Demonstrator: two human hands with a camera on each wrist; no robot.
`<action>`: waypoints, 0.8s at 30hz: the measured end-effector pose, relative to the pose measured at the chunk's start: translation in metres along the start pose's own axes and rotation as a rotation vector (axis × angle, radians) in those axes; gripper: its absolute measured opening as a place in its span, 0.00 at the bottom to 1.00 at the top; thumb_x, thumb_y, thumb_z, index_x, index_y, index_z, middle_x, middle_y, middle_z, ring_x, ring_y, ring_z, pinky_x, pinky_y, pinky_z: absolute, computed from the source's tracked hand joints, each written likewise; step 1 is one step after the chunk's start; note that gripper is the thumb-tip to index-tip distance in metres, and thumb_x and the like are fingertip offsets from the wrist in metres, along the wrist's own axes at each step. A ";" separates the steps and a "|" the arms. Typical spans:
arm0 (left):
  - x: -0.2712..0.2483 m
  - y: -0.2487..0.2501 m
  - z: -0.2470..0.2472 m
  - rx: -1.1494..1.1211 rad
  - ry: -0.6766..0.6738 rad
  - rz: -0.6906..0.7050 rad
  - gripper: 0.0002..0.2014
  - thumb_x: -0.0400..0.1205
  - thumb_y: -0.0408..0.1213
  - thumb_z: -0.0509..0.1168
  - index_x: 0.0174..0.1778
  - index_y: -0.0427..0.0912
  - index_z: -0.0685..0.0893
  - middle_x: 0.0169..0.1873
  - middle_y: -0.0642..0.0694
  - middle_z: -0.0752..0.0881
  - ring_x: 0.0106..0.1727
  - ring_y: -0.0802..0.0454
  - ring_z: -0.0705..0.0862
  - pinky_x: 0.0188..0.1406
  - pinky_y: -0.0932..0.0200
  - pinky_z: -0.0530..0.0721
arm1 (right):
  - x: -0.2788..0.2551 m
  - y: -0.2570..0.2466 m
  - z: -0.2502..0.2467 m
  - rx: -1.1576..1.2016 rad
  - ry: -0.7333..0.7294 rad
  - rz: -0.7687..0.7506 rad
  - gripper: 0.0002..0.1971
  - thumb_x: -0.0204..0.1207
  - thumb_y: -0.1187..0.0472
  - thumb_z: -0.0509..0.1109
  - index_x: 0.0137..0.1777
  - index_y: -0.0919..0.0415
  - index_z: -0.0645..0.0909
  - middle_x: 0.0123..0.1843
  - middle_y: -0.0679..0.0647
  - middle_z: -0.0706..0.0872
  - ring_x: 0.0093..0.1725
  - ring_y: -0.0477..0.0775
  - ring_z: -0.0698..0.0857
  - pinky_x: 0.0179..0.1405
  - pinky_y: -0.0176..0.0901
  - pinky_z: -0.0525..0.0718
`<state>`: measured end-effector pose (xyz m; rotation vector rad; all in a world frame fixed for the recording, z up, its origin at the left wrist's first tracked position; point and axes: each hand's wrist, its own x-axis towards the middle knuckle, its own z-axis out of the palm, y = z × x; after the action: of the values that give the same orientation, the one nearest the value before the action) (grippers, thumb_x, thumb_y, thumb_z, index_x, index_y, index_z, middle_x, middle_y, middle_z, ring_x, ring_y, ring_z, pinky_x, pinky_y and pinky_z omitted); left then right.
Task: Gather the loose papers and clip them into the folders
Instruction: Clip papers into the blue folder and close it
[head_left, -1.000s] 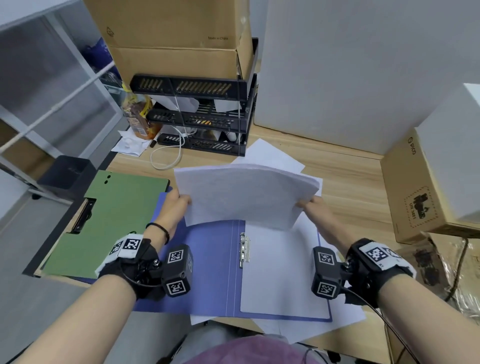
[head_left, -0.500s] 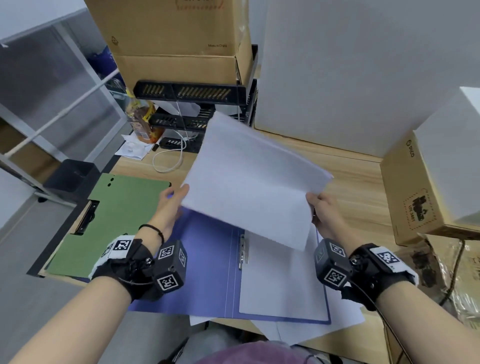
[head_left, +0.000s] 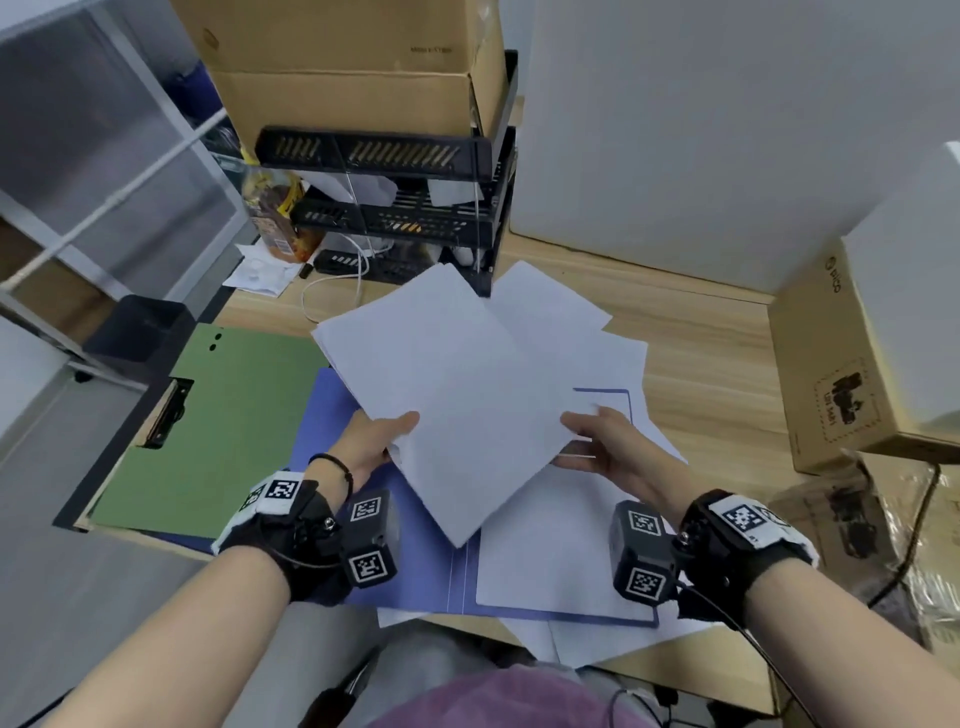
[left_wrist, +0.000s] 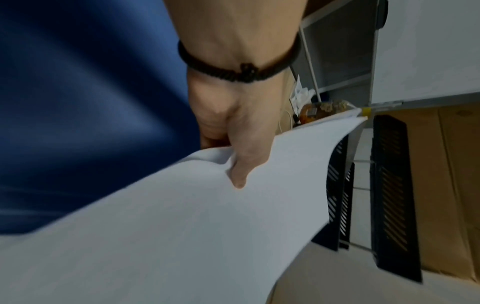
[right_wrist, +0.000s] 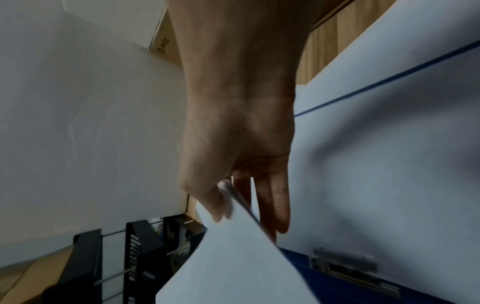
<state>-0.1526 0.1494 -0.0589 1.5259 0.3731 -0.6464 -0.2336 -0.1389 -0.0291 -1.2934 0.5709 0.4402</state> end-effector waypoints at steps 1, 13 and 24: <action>-0.002 -0.003 -0.010 0.044 -0.039 -0.011 0.20 0.78 0.31 0.71 0.67 0.39 0.80 0.64 0.39 0.85 0.53 0.45 0.87 0.51 0.50 0.86 | 0.001 -0.002 -0.003 0.002 -0.011 0.023 0.11 0.81 0.59 0.66 0.60 0.59 0.84 0.48 0.54 0.90 0.37 0.53 0.86 0.43 0.46 0.89; -0.022 -0.031 -0.046 0.188 -0.173 -0.160 0.23 0.71 0.38 0.78 0.62 0.47 0.83 0.59 0.47 0.88 0.57 0.51 0.88 0.53 0.57 0.85 | 0.041 0.026 0.076 -0.361 -0.215 0.232 0.15 0.80 0.61 0.60 0.64 0.58 0.81 0.60 0.61 0.89 0.55 0.58 0.88 0.60 0.55 0.84; 0.010 -0.045 -0.074 0.325 0.300 -0.078 0.12 0.90 0.40 0.47 0.59 0.43 0.75 0.58 0.45 0.76 0.65 0.46 0.75 0.59 0.58 0.67 | 0.071 0.066 0.124 -0.201 -0.011 0.410 0.11 0.83 0.70 0.53 0.56 0.59 0.75 0.42 0.56 0.82 0.35 0.53 0.82 0.25 0.40 0.84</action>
<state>-0.1593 0.2241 -0.1031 1.9356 0.5781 -0.5575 -0.1991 -0.0039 -0.1027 -1.3642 0.8021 0.8607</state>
